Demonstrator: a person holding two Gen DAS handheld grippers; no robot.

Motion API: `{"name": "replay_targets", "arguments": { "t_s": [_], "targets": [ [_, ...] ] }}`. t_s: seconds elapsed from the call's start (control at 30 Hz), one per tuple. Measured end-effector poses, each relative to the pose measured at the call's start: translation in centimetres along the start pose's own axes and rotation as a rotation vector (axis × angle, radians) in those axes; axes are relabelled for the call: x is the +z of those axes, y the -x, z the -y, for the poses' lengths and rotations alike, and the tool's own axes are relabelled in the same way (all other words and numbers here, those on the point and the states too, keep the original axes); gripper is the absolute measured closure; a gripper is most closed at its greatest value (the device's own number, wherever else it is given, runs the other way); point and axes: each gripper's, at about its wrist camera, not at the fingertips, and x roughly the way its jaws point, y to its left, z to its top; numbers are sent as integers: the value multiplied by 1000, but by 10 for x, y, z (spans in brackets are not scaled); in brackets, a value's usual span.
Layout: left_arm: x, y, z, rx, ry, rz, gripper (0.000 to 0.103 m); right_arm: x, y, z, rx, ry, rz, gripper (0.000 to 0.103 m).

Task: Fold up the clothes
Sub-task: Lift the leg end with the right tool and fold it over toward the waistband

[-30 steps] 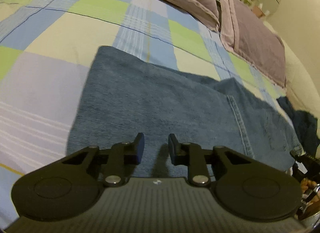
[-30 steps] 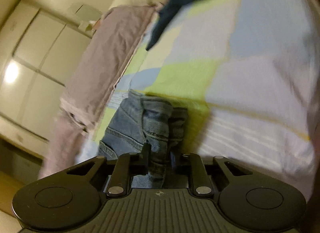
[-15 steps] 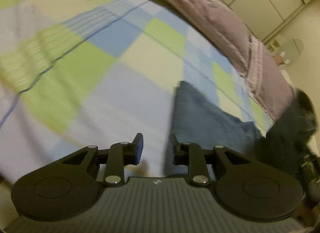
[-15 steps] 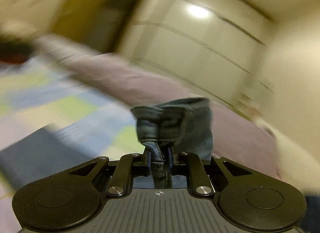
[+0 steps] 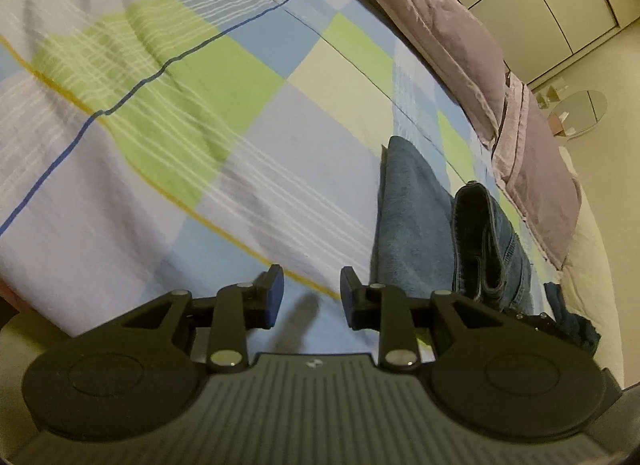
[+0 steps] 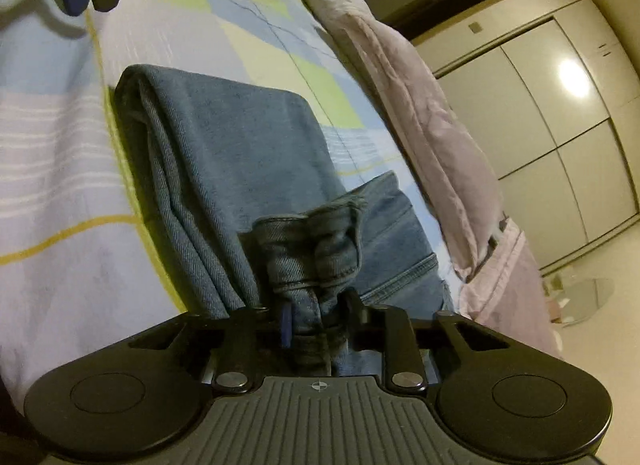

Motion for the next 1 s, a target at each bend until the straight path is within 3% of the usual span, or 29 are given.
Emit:
{"name": "replay_targets", "arguments": {
  "t_s": [0.17,0.27,0.37,0.5,0.7,0.83,1.0],
  "targets": [
    [0,2,-6,-3,14,10,78,25,24,50,-118,-183,165,86],
    [2,1,-8,-5,20,13,78,44,40,41,-77,-146,275,86],
    [2,0,-9,-7,26,12,78,47,28,-6,48,-24,277,86],
    [4,2,-11,-11,20,9,78,46,12,-37,70,-10,229,86],
    [5,1,-13,-9,28,18,79,61,34,-10,13,-100,342,86],
    [4,1,-13,-7,24,19,79,61,25,-35,94,1,299,86],
    [4,-1,-11,-1,20,22,79,69,21,-24,75,-31,325,86]
  ]
}}
